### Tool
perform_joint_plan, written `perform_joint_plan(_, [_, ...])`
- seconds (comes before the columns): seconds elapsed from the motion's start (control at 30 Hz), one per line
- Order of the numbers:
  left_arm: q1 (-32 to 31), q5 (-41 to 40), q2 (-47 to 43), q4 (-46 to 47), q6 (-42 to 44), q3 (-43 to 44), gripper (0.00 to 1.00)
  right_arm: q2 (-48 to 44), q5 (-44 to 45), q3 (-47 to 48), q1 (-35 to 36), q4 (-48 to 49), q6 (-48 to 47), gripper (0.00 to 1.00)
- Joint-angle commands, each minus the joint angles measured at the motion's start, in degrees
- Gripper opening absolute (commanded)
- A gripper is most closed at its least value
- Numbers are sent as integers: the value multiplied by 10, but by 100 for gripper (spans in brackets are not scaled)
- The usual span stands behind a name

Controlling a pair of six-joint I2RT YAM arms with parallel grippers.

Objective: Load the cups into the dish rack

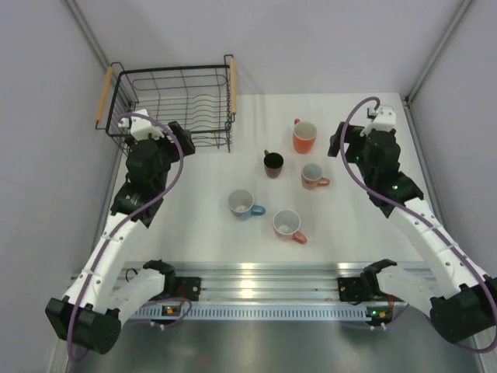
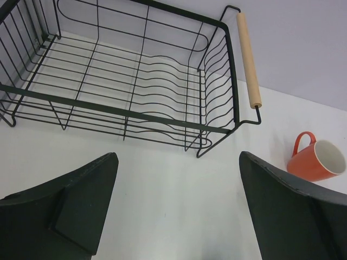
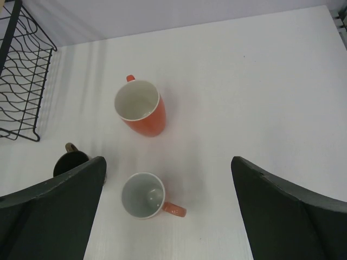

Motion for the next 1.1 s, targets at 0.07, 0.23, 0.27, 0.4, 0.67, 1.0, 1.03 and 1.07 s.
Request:
perform_joint_plan(0.07, [-1,-19,-12,32,5,-11,99,-19,1,3,-3,32,-8,99])
perform_joint_plan(0.23, [-1,-25,-15,35,1,-14,99,8,-21,16,-3,33,-10,99])
perform_joint_plan(0.27, [-1,-24,-15,35,1,-14,99,25,-24,20,-3,33,-9,99])
perform_joint_plan(0.4, [-1,-8,-13,35,2,-17,99,96,-29,77,-3,-10,-7,99])
perform_joint_plan(0.67, [0,8,12,32,6,-6,99,346,-46,328,-20,-131,-25,99])
perform_joint_plan(1.0, [1,5,24,36,14,-6,99,509,-64,434,-38,-201,-12,95])
perform_joint_plan(1.03, [1,5,27,37,14,-8,99,516,-68,431,-39,-198,-11,95])
perform_joint_plan(1.07, [0,6,27,41,13,-11,99,527,-70,427,-39,-190,-11,95])
